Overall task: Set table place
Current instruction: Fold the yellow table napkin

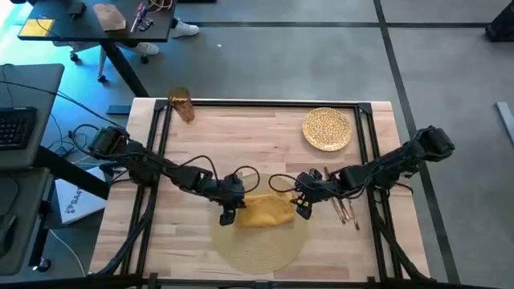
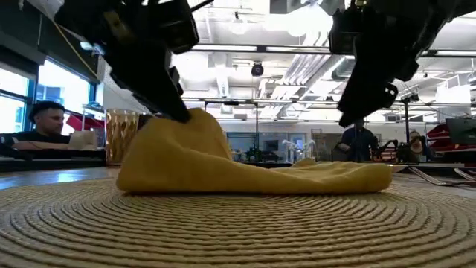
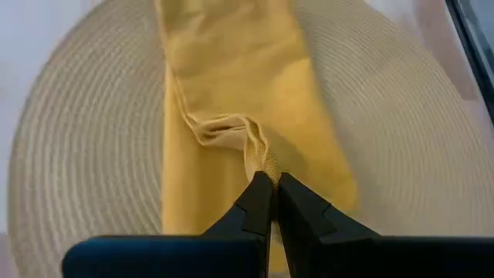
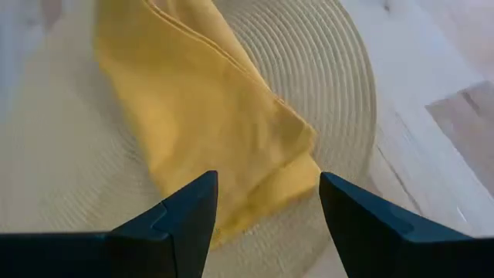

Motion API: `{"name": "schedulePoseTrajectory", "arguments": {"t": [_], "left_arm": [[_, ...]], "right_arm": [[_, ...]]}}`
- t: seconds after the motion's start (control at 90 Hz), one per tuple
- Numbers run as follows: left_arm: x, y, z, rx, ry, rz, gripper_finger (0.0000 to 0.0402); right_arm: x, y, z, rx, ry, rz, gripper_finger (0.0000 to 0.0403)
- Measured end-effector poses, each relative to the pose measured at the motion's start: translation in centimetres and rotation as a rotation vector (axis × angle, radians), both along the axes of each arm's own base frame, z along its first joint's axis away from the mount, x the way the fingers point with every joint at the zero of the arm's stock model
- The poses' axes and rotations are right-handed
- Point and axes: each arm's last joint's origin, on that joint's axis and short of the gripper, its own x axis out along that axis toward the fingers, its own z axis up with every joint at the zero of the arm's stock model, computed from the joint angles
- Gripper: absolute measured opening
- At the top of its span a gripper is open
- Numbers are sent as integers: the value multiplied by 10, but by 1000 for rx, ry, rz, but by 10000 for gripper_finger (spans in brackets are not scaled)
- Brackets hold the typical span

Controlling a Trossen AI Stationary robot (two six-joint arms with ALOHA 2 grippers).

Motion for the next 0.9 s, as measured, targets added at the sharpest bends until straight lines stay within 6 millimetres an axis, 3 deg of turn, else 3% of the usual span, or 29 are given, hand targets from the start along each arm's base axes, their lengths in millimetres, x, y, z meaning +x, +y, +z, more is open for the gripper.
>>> {"name": "schedulePoseTrajectory", "arguments": {"t": [0.2, 0.433, 0.578, 0.8, 0.9], "left_arm": [[-1, -2, 0, -2, 1, -13, 0], [-1, -2, 0, -1, 2, -14, 0], [-1, -2, 0, 3, 2, -17, 0], [-1, -2, 0, 3, 2, -16, 0], [-1, -2, 0, -13, 8, 0, 0]], "right_arm": [[23, -30, -27, 12, 64, 34, 198], [39, -38, -63, 96, 123, 50, 178], [41, -35, -65, 110, 106, 43, 149], [41, -27, -62, 111, 82, 81, 25], [39, -22, -56, 121, 67, 97, 8]]}}
